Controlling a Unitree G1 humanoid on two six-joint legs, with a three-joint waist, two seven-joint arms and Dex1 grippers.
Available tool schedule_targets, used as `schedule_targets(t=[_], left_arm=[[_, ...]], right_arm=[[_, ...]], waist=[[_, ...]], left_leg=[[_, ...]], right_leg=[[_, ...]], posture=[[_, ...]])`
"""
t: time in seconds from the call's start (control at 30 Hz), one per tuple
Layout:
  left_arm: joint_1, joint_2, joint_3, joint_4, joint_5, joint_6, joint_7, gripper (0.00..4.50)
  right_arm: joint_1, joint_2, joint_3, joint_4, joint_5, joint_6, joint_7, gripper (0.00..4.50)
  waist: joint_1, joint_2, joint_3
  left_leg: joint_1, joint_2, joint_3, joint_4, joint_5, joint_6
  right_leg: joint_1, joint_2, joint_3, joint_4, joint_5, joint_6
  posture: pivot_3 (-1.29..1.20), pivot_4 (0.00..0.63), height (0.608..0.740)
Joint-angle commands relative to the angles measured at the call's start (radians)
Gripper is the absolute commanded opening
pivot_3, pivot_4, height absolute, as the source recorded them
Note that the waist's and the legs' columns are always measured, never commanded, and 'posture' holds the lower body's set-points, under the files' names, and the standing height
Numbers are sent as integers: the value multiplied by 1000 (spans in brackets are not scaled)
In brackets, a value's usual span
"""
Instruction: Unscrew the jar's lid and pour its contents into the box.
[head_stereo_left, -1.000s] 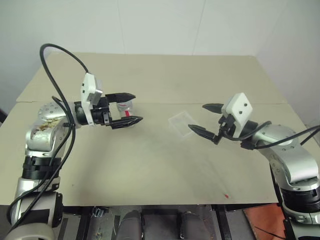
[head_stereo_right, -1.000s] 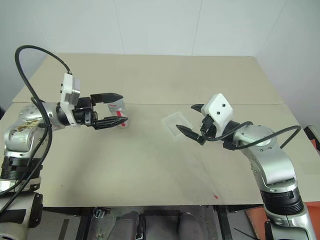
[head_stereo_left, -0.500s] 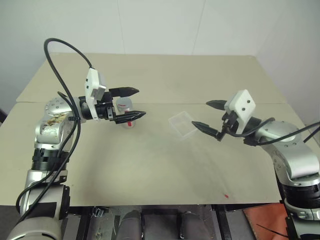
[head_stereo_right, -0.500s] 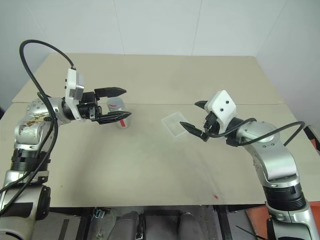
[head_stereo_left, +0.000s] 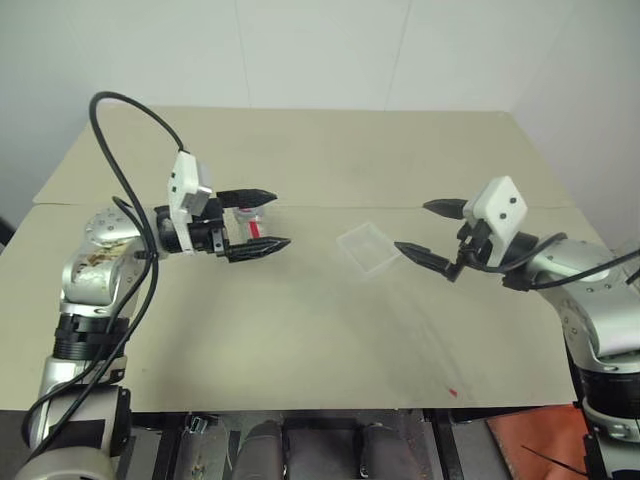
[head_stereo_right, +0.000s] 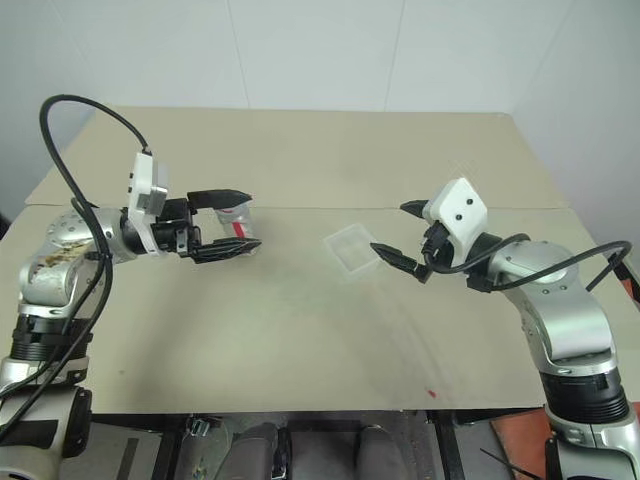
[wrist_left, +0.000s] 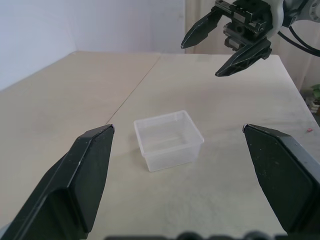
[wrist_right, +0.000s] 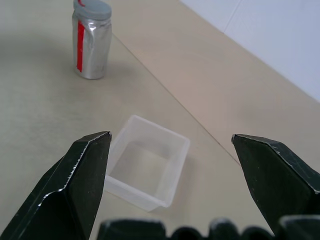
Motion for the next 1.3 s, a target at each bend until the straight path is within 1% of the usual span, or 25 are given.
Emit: schedule_targets(t=[0.03,0.17,0.3,0.37,0.5,0.57,0.67,0.7,0.77,0.87,0.9,0.97,1.13,1.23,1.3], left_arm=[[25,22,47,-58,-26,-6,12,4460],[72,30,73,-90,-31,-5,25,4460],[132,90,119,-103,-28,-24,3,4460],[150,118,164,-102,-31,-29,30,4460],[157,148,269,-114,-87,5,84,4460],[199,167,318,-133,-112,27,87,4460],[310,211,377,-183,-91,47,110,4460],[348,212,396,-205,-92,55,126,4460],[429,188,420,-269,-95,77,186,4460],[510,132,379,-343,-52,58,274,4460],[509,79,351,-353,-36,38,327,4460],[514,3,314,-382,-18,24,404,4460],[541,-88,239,-433,57,56,563,4460],[559,-167,201,-476,80,84,680,4460],[573,-211,177,-491,137,54,754,4460]], right_arm=[[-20,-23,-47,-25,29,12,11,4500],[-52,-28,-19,-12,30,30,21,4500],[-84,-6,12,-25,35,47,17,4500],[-101,7,36,-7,23,42,16,4500],[-135,22,50,18,39,46,33,4500],[-150,29,69,26,38,47,41,4500],[-164,30,62,12,63,65,55,4500],[-164,31,57,11,71,65,62,4500],[-160,34,52,15,78,68,69,4500],[-168,25,55,13,83,83,75,4500],[-178,25,59,25,82,76,85,4500],[-189,24,66,38,72,71,90,4500],[-220,32,70,62,64,70,88,4500],[-238,41,82,77,56,64,86,4500],[-244,46,84,76,57,66,85,4500]], waist=[[0,0,0],[0,0,0],[-6,0,0],[-7,0,0],[-6,0,0],[-5,0,0],[-6,0,0],[-6,0,0],[-7,0,0],[-1,0,0],[1,0,0],[6,0,0],[-1,-1,-1],[-3,-1,-1],[-2,-1,-1]], left_leg=[[0,0,0,0,0,0],[0,0,0,0,0,0],[0,1,0,0,0,0],[1,1,0,-1,0,0],[0,1,0,0,0,0],[0,1,0,-1,0,0],[0,1,1,-1,0,0],[0,1,1,-1,0,0],[0,1,1,-1,0,0],[1,1,1,-1,0,0],[1,1,1,-1,0,0],[2,0,1,-1,0,0],[1,0,0,-1,0,0],[1,0,0,-2,0,0],[1,0,0,-2,0,0]], right_leg=[[0,0,0,0,0,0],[0,0,0,0,0,0],[-1,0,0,0,0,0],[0,0,0,0,0,0],[0,0,0,0,0,0],[0,0,0,0,0,0],[0,0,0,1,0,0],[0,0,0,1,0,0],[-1,0,0,0,0,0],[0,-1,0,-1,0,0],[0,-1,0,-1,0,0],[0,-2,-1,-1,0,0],[0,-2,0,0,0,-1],[0,-1,1,1,0,-1],[0,-1,0,1,0,-1]], posture=[[0,150,740],[0,150,740],[0,150,740],[0,150,740],[0,150,740],[0,150,740],[0,150,740],[0,150,740],[0,150,740],[0,150,740],[0,150,740],[0,150,740],[0,150,740],[0,150,740],[0,150,740]])
